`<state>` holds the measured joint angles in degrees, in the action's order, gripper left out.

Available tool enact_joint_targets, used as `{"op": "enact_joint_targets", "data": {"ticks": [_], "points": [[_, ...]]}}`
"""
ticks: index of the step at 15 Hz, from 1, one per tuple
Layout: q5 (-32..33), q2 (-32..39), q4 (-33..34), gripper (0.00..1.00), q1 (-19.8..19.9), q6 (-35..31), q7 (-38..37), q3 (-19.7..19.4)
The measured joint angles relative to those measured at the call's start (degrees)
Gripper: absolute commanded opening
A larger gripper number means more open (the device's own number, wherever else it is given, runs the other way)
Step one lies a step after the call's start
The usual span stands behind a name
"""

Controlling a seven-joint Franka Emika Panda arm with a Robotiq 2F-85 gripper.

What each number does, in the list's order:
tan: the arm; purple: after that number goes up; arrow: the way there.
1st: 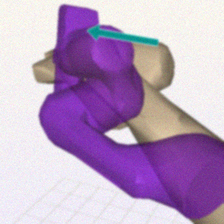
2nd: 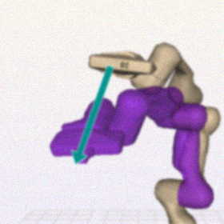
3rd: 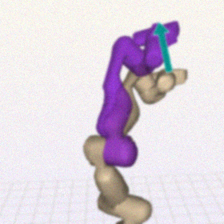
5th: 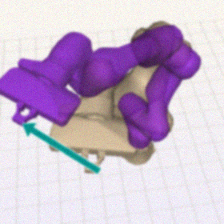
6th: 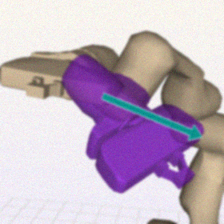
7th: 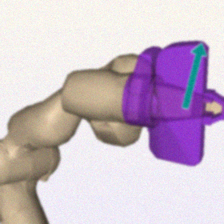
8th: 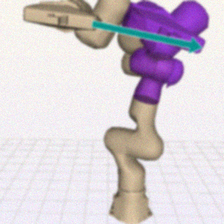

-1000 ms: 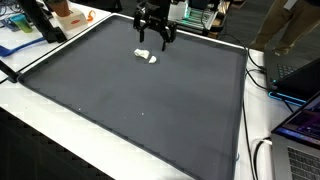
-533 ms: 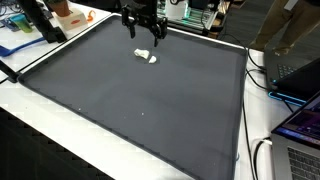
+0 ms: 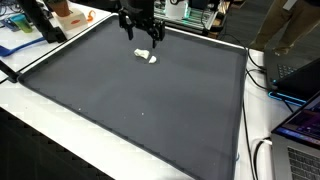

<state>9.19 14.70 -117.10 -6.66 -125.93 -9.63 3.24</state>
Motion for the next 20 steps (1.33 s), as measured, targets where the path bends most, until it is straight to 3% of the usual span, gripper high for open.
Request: {"op": "enact_joint_targets", "data": {"ticks": [3, 11, 20], "points": [[-1.74, 1.41, 3.1, 1.0, 0.26, 4.31, 0.0, -0.11], [-4.61, 12.1, 18.77, 1.0, 1.93, 15.96, -0.67, -2.04], [-4.64, 24.32, 34.62, 1.0, 2.39, 35.06, -0.64, -3.49]]}}
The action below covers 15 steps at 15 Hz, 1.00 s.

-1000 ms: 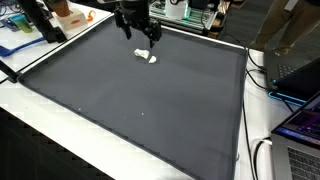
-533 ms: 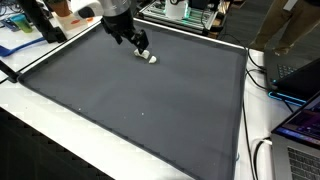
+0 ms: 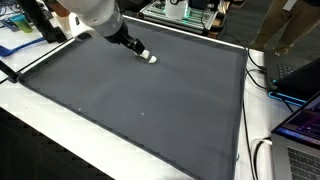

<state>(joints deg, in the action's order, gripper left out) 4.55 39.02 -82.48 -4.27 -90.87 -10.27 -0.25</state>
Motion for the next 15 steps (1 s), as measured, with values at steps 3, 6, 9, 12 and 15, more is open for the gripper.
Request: {"op": "enact_joint_targets", "data": {"ticks": [3, 6, 9, 12, 15], "points": [[-0.12, 1.5, 2.12, 1.0, -0.04, 1.48, -0.03, -0.01], [-0.12, 1.4, 2.17, 1.0, -0.06, 1.48, -0.03, -0.01], [-1.71, 2.23, 3.91, 1.0, 0.64, 2.63, -1.12, -0.49], [-5.1, 4.33, 7.07, 1.0, 3.09, 4.98, -2.62, -1.68], [-10.43, 6.24, 8.71, 1.0, 6.68, 6.61, -3.59, -2.28]]}}
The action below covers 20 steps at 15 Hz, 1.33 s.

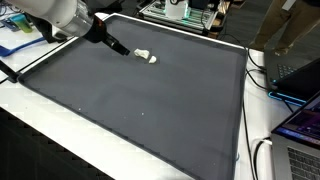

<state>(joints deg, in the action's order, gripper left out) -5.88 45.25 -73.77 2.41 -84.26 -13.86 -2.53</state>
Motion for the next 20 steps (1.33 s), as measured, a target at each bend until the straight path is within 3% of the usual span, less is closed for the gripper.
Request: {"op": "enact_joint_targets", "data": {"ticks": [6, 13, 20], "points": [[-8.75, 0.23, -2.24, 1.0, 5.56, -2.74, -0.83, -1.2], [-10.32, -1.51, -4.87, 1.0, 6.28, -4.54, -0.9, -1.8], [-15.69, 2.45, -4.56, 1.0, 8.48, -6.33, -0.94, -1.83]]}}
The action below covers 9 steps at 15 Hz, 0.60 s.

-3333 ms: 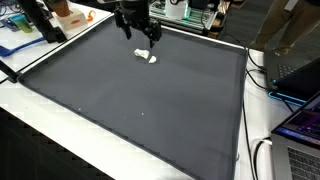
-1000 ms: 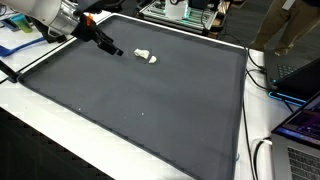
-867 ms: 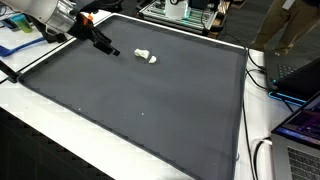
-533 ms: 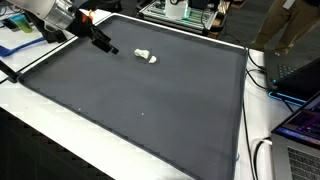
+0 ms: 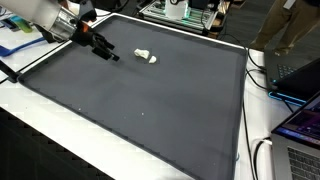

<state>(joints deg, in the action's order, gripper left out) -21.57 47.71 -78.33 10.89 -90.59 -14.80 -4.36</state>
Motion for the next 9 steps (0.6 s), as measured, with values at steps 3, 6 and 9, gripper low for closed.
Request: {"op": "enact_joint_targets", "data": {"ticks": [3, 6, 9], "points": [[-0.04, 1.8, 0.5, 1.0, -0.11, -0.18, -0.32, 0.14], [-0.04, 2.73, 1.47, 1.0, -0.35, 0.22, -1.66, 0.23], [0.08, 3.36, 3.16, 1.0, -0.35, 3.54, -2.62, 0.23]]}}
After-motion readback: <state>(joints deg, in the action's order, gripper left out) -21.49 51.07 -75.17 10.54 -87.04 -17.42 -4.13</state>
